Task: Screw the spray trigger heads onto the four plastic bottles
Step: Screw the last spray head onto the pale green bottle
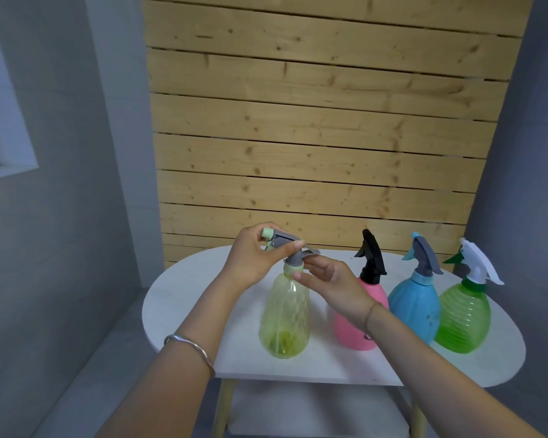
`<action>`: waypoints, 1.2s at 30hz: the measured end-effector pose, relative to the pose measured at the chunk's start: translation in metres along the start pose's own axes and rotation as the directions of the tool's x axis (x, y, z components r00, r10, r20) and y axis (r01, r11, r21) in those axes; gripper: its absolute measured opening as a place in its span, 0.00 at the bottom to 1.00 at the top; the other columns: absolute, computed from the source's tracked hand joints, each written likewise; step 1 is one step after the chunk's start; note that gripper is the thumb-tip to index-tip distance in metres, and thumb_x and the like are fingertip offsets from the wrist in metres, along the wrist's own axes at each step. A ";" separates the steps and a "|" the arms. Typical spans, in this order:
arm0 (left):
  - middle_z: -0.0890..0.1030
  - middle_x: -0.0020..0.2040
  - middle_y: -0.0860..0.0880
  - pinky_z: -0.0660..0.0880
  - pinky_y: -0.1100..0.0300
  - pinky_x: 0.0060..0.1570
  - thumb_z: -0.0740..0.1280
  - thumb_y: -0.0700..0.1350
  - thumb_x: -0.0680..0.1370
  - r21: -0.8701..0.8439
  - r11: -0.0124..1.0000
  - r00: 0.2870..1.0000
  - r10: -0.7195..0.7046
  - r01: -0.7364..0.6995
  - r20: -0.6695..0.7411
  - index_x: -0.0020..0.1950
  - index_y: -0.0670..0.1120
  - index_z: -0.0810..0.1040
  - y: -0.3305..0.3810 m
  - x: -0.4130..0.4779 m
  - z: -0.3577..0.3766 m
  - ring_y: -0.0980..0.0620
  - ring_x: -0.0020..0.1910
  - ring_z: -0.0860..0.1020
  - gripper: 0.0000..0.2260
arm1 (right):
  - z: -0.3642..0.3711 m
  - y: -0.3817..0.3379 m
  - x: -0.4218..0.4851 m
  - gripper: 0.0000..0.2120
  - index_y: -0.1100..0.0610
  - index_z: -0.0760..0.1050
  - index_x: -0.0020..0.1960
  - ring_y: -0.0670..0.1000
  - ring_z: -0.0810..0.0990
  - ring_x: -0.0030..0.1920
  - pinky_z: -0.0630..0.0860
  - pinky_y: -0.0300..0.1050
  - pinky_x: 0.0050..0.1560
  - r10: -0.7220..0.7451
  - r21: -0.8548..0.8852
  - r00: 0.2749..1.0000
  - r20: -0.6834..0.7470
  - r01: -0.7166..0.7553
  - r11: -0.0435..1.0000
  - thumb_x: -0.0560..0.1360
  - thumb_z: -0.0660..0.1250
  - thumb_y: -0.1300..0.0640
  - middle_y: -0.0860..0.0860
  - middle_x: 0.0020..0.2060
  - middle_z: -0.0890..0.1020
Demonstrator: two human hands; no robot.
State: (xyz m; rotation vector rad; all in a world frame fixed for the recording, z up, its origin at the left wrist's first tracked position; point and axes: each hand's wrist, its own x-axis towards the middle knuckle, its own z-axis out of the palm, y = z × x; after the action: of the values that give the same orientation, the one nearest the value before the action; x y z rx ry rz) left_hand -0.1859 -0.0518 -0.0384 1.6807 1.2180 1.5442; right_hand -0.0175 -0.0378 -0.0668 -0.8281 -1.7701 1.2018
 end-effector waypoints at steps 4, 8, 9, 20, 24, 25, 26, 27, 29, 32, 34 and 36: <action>0.82 0.35 0.53 0.69 0.73 0.37 0.76 0.45 0.70 0.010 1.000 1.000 0.009 -0.009 -0.006 0.41 0.41 0.82 -0.001 0.000 0.001 0.60 0.34 0.76 0.08 | 0.010 0.002 0.000 0.12 0.58 0.81 0.51 0.47 0.80 0.55 0.71 0.39 0.61 -0.016 -0.018 0.984 -0.180 0.013 1.000 0.69 0.75 0.62 0.51 0.48 0.84; 0.81 0.34 0.55 0.68 0.75 0.37 0.76 0.45 0.70 0.011 1.000 1.000 -0.002 0.002 -0.008 0.42 0.40 0.82 -0.002 0.001 0.001 0.62 0.33 0.76 0.09 | -0.001 -0.005 0.003 0.13 0.54 0.80 0.56 0.39 0.79 0.57 0.67 0.34 0.64 0.025 -0.083 1.000 -0.011 -0.025 0.996 0.71 0.73 0.59 0.47 0.52 0.84; 0.81 0.33 0.56 0.68 0.76 0.37 0.76 0.45 0.70 0.008 1.000 1.000 0.001 -0.001 -0.010 0.42 0.40 0.82 -0.002 0.001 0.001 0.63 0.33 0.76 0.09 | -0.004 -0.006 0.004 0.13 0.54 0.80 0.56 0.37 0.78 0.58 0.68 0.32 0.64 0.038 -0.073 0.998 0.052 -0.035 0.997 0.72 0.72 0.59 0.46 0.54 0.84; 0.81 0.31 0.60 0.68 0.77 0.35 0.76 0.44 0.71 0.012 1.000 1.000 -0.006 0.006 0.003 0.43 0.40 0.82 -0.002 0.000 0.000 0.65 0.32 0.76 0.08 | -0.004 -0.005 0.005 0.14 0.55 0.79 0.57 0.41 0.79 0.58 0.69 0.34 0.64 0.034 -0.024 0.997 0.073 -0.032 0.999 0.72 0.72 0.60 0.47 0.54 0.84; 0.80 0.31 0.59 0.66 0.77 0.34 0.76 0.44 0.70 0.016 1.000 1.000 0.000 0.001 -0.012 0.43 0.39 0.82 -0.003 -0.001 0.003 0.65 0.32 0.74 0.09 | 0.005 -0.002 0.005 0.09 0.53 0.81 0.47 0.41 0.81 0.49 0.72 0.32 0.56 -0.007 -0.009 0.994 -0.107 0.006 1.000 0.68 0.76 0.61 0.45 0.44 0.85; 0.80 0.31 0.60 0.66 0.77 0.34 0.76 0.44 0.70 0.015 1.000 1.000 -0.002 0.002 -0.010 0.43 0.40 0.82 -0.003 -0.001 0.002 0.65 0.32 0.74 0.09 | 0.007 -0.001 0.006 0.10 0.53 0.81 0.47 0.41 0.81 0.47 0.71 0.34 0.57 -0.017 -0.031 0.991 -0.132 0.013 0.999 0.68 0.76 0.60 0.45 0.43 0.84; 0.80 0.31 0.60 0.66 0.77 0.34 0.76 0.44 0.71 0.012 1.000 1.000 -0.006 0.006 -0.006 0.42 0.40 0.82 -0.002 -0.001 0.002 0.65 0.32 0.74 0.08 | 0.007 -0.002 0.007 0.11 0.53 0.81 0.49 0.41 0.80 0.47 0.70 0.35 0.58 -0.020 -0.052 0.992 -0.125 0.014 0.999 0.68 0.76 0.60 0.45 0.43 0.84; 0.80 0.32 0.59 0.67 0.77 0.34 0.75 0.43 0.71 0.011 1.000 1.000 -0.011 0.011 0.000 0.42 0.40 0.82 -0.001 -0.001 0.001 0.65 0.32 0.75 0.07 | 0.005 -0.003 0.007 0.12 0.53 0.80 0.50 0.41 0.80 0.49 0.69 0.36 0.61 -0.014 -0.061 0.996 -0.090 0.009 0.998 0.68 0.76 0.59 0.44 0.44 0.84; 0.81 0.34 0.57 0.68 0.76 0.35 0.75 0.42 0.71 0.003 1.000 1.000 -0.013 0.013 0.006 0.43 0.39 0.82 0.000 -0.001 0.001 0.65 0.32 0.75 0.07 | -0.004 -0.005 0.007 0.13 0.53 0.80 0.55 0.40 0.80 0.56 0.67 0.38 0.66 0.030 -0.030 0.999 0.024 -0.029 0.999 0.71 0.74 0.59 0.44 0.50 0.84; 0.81 0.36 0.52 0.67 0.76 0.35 0.75 0.43 0.71 0.007 1.000 1.000 -0.011 0.011 -0.001 0.44 0.38 0.82 0.001 -0.001 0.002 0.63 0.33 0.75 0.09 | -0.006 -0.003 0.006 0.14 0.57 0.81 0.56 0.41 0.80 0.58 0.69 0.37 0.63 0.049 -0.003 0.999 0.014 -0.049 0.999 0.70 0.74 0.60 0.49 0.53 0.85; 0.81 0.37 0.52 0.66 0.76 0.35 0.75 0.44 0.71 0.021 1.000 1.000 -0.011 0.011 -0.004 0.45 0.37 0.81 0.001 -0.002 0.003 0.63 0.32 0.75 0.10 | 0.001 -0.001 0.007 0.13 0.58 0.82 0.51 0.42 0.81 0.51 0.70 0.31 0.55 0.007 -0.048 0.993 -0.116 -0.012 0.999 0.67 0.77 0.60 0.49 0.48 0.85; 0.80 0.35 0.53 0.66 0.77 0.33 0.75 0.43 0.71 0.028 1.000 1.000 -0.015 0.015 -0.008 0.44 0.37 0.81 0.001 -0.002 0.002 0.65 0.31 0.74 0.10 | 0.004 -0.002 0.008 0.14 0.57 0.81 0.50 0.44 0.79 0.48 0.71 0.31 0.52 -0.025 -0.100 0.987 -0.161 0.009 0.995 0.66 0.78 0.59 0.49 0.45 0.83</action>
State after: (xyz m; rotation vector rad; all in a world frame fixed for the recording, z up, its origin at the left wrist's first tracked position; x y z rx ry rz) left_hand -0.1831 -0.0532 -0.0388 1.6812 1.2584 1.5328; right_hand -0.0248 -0.0333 -0.0636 -0.9393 -1.7111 1.0127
